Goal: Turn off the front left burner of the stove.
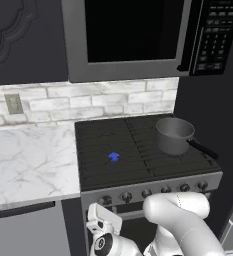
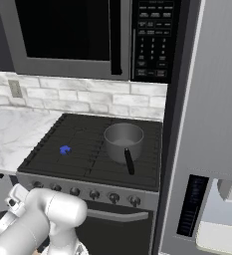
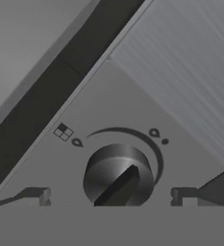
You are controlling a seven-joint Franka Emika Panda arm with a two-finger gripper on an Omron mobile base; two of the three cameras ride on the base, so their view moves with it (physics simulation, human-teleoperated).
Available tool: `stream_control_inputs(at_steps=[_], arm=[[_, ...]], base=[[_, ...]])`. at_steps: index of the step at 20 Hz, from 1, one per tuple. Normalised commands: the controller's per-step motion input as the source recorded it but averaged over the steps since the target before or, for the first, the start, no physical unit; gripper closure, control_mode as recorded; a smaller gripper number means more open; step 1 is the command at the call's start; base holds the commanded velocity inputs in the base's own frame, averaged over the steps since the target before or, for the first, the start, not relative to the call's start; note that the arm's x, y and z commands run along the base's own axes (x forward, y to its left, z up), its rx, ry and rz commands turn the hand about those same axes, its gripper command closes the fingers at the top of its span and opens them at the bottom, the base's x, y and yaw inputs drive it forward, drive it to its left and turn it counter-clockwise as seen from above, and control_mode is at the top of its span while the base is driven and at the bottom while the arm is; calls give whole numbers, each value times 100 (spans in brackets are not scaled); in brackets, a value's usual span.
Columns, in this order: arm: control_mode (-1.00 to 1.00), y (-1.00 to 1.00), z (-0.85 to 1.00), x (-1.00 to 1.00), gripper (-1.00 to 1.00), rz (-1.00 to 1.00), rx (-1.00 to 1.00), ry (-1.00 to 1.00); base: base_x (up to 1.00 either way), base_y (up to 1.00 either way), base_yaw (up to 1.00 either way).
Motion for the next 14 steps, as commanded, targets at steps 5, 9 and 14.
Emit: stream_control_inputs(at_steps=[5, 9, 14], arm=[[-100, 0, 1, 0, -100, 0, 0, 1], [-100, 0, 0, 1, -100, 0, 0, 2], [-100, 0, 3, 14, -100, 0, 0, 5]], base=[[0, 0, 0], [0, 0, 0], [0, 0, 0]])
